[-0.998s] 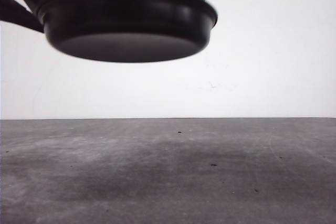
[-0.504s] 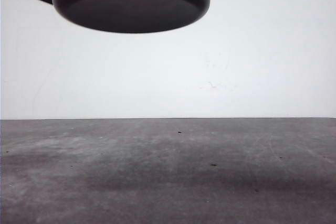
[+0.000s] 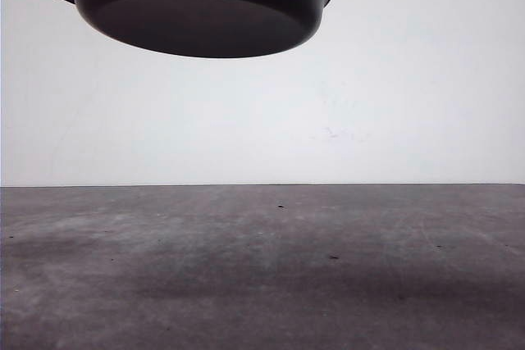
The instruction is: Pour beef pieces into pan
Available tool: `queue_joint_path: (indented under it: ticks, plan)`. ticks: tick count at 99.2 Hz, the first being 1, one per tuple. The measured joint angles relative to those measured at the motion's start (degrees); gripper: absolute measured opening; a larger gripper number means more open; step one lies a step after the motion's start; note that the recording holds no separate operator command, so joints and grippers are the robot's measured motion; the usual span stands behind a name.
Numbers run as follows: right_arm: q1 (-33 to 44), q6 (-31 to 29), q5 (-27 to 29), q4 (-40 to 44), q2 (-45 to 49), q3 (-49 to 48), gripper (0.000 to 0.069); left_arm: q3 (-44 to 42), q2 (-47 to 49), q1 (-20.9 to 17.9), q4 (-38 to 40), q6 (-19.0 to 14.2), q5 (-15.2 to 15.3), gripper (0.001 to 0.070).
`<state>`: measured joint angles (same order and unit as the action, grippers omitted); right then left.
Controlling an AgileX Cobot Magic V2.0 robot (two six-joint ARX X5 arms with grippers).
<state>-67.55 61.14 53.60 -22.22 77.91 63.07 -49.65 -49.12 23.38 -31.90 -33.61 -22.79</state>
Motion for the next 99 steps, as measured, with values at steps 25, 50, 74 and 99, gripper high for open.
queue_joint_path:
  ticks: [25,50,74,99]
  plan:
    - [-2.03,7.87,-1.36,-5.57,0.0,0.0,0.0011,0.0,0.0,0.0,0.0,0.2,0.59,0.0059]
    - [-1.97,10.71,-1.36,-11.65,0.0,0.0,0.0011,-0.7,-0.79,0.0,-0.11,1.25,2.1,0.0059]
    - [-1.38,10.88,-2.43,-13.46,-0.09,0.0,0.0011,-4.07,-2.29,-0.04,0.44,1.75,2.4,0.0059]
    - [1.92,-9.01,-0.37,-3.87,-2.99,0.0,0.0012,-4.11,-3.43,-0.07,-0.87,2.97,2.8,0.0059]
